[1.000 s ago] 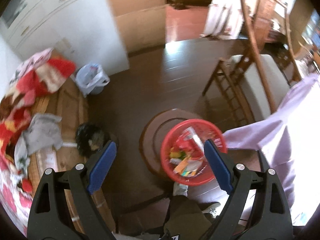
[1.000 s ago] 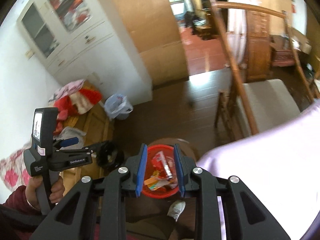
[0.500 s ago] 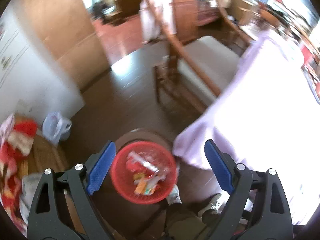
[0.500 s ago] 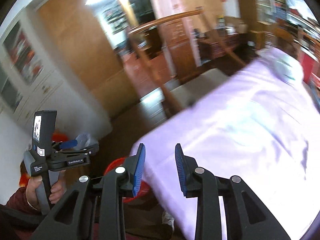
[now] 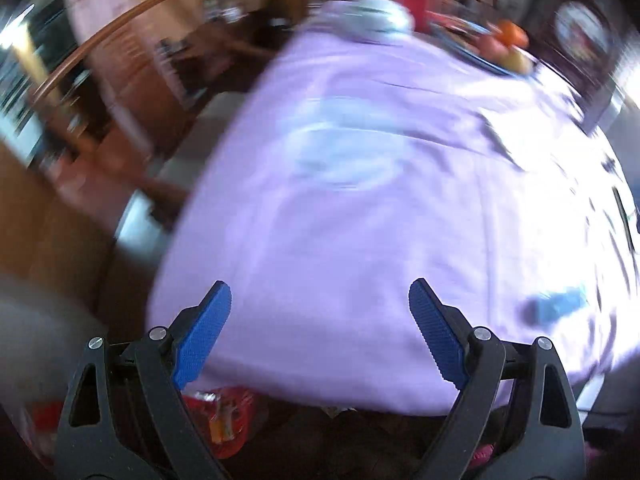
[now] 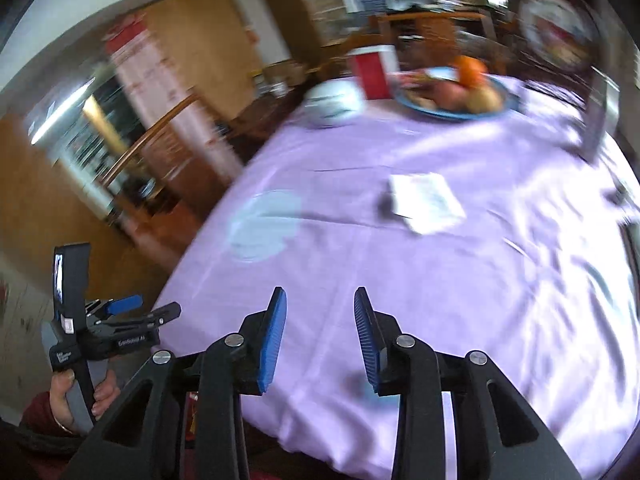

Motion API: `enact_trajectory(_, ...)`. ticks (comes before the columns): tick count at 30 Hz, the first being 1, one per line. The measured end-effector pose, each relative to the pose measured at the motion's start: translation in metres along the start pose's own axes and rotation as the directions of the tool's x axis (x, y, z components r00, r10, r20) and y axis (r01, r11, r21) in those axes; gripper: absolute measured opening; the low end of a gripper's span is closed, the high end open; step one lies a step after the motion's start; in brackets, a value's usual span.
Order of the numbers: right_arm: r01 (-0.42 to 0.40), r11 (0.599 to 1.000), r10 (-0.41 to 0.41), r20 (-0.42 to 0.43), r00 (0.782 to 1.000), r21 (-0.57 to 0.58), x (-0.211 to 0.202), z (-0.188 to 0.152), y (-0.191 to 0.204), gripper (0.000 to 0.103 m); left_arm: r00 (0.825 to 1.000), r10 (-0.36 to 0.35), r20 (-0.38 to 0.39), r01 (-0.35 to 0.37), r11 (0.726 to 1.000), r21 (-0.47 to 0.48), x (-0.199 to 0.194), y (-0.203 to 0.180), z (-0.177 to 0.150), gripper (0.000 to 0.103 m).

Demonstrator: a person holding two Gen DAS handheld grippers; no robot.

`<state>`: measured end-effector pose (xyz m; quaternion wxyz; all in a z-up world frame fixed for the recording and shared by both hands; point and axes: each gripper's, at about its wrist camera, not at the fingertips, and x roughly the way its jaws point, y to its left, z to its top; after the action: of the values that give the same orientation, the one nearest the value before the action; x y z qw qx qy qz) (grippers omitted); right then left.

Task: Collect trash
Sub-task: 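Bring both tools back over the table toward the blue mask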

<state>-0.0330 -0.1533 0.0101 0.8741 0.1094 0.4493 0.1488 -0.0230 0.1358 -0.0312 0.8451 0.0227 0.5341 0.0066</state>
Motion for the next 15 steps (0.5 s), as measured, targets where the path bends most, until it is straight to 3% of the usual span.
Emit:
enact_trajectory(4, 0.051, 0.996, -0.053, 0.023, 0.998, 0.068, -0.021, -0.014, -0.032, 0.035, 0.997, -0.078, -0.031, 0.081, 0.986, 0.146, 0.009, -0.055, 0.005, 0.088)
enact_trajectory(7, 0.092, 0.99, -0.097, 0.04, 0.994, 0.109, -0.039, -0.024, -0.052, 0.035, 0.991, -0.124, -0.059, 0.135, 0.958, 0.253, 0.019, -0.097, 0.009, 0.088)
enact_trajectory(13, 0.153, 0.961, -0.17, 0.055, 0.984, 0.23, -0.063, -0.046, -0.094, 0.036, 0.97, -0.204, -0.133, 0.24, 0.889, 0.391, 0.039, -0.167, 0.014, 0.088)
enact_trajectory(15, 0.17, 0.949, -0.191, 0.056, 0.98, 0.266, -0.07, -0.053, -0.107, 0.036, 0.959, -0.227, -0.166, 0.279, 0.854, 0.439, 0.044, -0.183, 0.012, 0.088)
